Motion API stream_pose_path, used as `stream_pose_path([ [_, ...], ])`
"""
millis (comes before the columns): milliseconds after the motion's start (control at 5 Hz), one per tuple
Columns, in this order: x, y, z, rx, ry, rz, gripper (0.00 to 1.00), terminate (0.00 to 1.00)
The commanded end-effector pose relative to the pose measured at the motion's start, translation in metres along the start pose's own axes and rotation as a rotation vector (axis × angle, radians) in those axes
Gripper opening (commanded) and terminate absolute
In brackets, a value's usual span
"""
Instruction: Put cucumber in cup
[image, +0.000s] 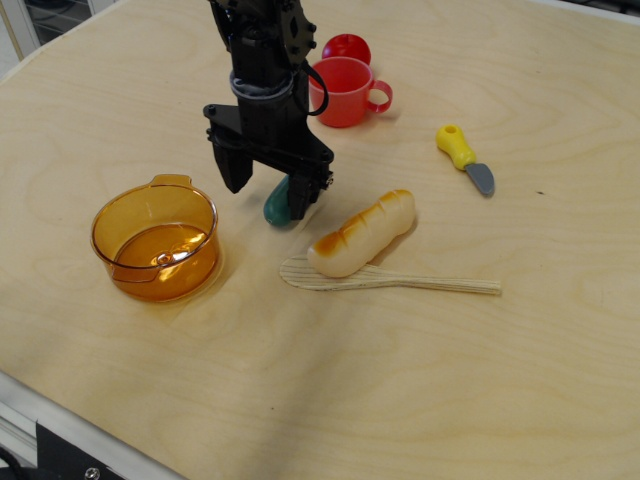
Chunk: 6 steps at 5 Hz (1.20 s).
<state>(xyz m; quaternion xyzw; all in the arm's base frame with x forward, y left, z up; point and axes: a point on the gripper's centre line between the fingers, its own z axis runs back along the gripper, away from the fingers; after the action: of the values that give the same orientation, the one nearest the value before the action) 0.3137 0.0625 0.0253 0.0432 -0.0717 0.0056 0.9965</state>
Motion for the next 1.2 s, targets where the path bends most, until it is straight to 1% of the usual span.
stream_pose_path([
  [0,0.007,-0.005,-0.013,-0.03,0.04,0.003,1.0,0.0],
  [200,0.005,-0.005,-0.014,-0.039,0.043,0.005,1.0,0.0],
  [400,0.006,-0.008,-0.015,-0.083,0.035,0.002,0.0,0.0],
  [600,0.005,-0.01,-0.014,-0.134,0.078,-0.034,0.0,0.0],
  [800,0.005,-0.01,-0.003,-0.137,0.097,-0.035,0.0,0.0],
  [1000,0.015,-0.007,0.013,-0.094,0.109,0.004,0.0,0.0],
])
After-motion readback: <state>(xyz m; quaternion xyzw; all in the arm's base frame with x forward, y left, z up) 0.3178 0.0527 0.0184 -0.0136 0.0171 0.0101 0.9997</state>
